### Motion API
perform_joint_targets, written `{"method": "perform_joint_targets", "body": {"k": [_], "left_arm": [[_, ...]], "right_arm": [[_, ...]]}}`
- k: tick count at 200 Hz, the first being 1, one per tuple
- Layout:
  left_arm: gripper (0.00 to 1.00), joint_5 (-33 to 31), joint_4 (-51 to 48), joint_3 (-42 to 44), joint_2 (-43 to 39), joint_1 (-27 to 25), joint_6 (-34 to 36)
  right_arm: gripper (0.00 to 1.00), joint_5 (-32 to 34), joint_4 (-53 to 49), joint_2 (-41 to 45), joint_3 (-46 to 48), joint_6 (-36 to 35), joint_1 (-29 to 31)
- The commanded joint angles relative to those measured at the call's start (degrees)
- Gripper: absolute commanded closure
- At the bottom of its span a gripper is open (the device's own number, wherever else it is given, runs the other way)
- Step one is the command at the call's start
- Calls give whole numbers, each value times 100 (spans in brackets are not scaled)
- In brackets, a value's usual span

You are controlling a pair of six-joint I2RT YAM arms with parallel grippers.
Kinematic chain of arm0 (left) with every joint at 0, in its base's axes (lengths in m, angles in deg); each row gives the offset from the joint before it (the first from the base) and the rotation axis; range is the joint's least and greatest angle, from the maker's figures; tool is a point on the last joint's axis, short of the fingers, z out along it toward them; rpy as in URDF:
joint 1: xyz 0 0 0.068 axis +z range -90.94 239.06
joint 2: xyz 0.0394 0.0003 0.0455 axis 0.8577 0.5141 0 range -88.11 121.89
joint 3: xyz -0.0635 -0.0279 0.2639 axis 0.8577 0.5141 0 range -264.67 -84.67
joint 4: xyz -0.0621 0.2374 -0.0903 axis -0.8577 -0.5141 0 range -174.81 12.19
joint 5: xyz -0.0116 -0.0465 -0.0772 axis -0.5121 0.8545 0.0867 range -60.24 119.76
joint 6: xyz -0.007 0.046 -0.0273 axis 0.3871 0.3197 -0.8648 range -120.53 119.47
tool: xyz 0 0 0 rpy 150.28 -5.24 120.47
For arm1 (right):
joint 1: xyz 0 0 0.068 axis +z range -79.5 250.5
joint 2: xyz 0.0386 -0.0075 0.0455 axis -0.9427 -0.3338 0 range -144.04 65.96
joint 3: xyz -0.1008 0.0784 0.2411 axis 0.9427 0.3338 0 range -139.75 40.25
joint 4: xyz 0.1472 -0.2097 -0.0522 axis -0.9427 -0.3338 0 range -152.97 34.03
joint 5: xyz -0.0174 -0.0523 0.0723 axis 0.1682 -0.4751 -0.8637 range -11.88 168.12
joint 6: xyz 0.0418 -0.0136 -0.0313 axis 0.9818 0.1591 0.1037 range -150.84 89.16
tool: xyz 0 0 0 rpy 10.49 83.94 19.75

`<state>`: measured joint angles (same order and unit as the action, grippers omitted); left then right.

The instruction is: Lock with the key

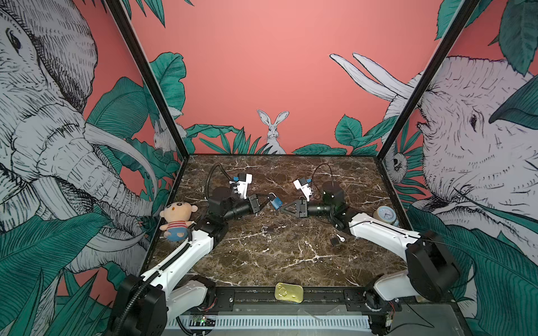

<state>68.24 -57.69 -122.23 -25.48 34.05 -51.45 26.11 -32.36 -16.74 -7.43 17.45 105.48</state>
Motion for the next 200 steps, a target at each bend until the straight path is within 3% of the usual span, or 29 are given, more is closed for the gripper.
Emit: {"method": "perform_joint_targets", "body": {"k": [1,24,95,115,200], "left_arm": [[100,46,407,-243,12,14,-68],[100,-17,430,-214,38,14,-74],[100,-359,657,-83,13,19,-129],[100,-743,780,-11,-36,23,-155],[100,-1082,1790,61,34,318,-627]], "right_arm": [[75,-103,358,18,-85,44,46],[83,-124,427,14,-75,97,52],[94,-187,705,-69,11,296,114],[100,-238,956,-125,83,455,120],[100,-270,1725,-269,476,893,114]]}}
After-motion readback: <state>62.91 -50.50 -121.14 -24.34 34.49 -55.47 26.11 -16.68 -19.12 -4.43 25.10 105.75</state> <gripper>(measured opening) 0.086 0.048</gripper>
